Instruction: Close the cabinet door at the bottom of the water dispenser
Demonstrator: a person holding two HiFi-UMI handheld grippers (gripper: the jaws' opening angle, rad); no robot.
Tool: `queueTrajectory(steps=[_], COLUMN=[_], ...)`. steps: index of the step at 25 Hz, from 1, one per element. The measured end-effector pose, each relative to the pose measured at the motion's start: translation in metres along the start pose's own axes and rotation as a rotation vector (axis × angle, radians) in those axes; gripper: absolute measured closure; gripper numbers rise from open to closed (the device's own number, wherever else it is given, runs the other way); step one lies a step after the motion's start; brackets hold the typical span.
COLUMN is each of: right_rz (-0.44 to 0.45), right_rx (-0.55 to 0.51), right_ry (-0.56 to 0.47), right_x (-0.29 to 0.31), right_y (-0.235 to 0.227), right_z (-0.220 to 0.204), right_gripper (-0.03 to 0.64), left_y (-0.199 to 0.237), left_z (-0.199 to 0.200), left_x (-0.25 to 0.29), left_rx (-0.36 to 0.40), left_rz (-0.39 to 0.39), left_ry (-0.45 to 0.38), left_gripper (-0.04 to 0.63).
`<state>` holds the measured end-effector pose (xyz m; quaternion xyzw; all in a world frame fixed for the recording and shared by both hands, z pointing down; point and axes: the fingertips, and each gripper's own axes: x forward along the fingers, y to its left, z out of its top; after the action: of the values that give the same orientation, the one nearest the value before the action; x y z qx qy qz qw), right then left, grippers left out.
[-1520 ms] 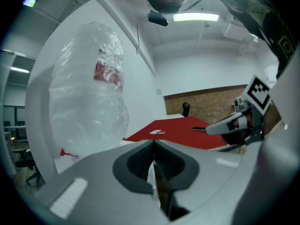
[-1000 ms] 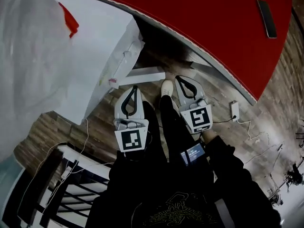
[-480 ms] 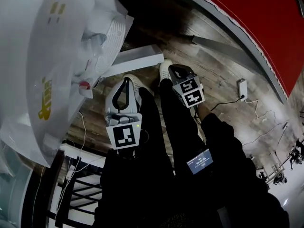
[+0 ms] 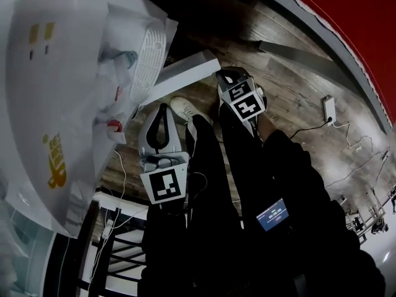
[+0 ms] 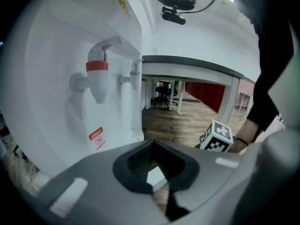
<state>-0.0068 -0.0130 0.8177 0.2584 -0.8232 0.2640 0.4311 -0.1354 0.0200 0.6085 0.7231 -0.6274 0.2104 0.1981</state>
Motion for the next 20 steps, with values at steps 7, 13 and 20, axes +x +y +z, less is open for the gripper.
queueTrajectory(steps=[7, 13, 20], right_rz=[-0.035, -0.003, 0.023], right_rx=[-0.041, -0.199, -0.224], right_ry=[-0.089, -0.126, -0.127], right_x=[0.028, 0.065, 0.081], right_y=[-0.032, -0.031, -0.024], right_z=[0.077, 0.152, 0.183], right_gripper=[0.618, 0.618, 0.618], left_y=[-0.002, 0.006, 0.002], left_z=[-0.008, -0.004, 0.007], left_x=[0.0, -0.003, 0.011], left_rx=[-0.06, -0.077, -0.103], left_rz=[0.02, 0.045, 0.048], left_ry=[0.041, 0.064, 0.062], left_gripper=[0.588, 0.588, 0.588])
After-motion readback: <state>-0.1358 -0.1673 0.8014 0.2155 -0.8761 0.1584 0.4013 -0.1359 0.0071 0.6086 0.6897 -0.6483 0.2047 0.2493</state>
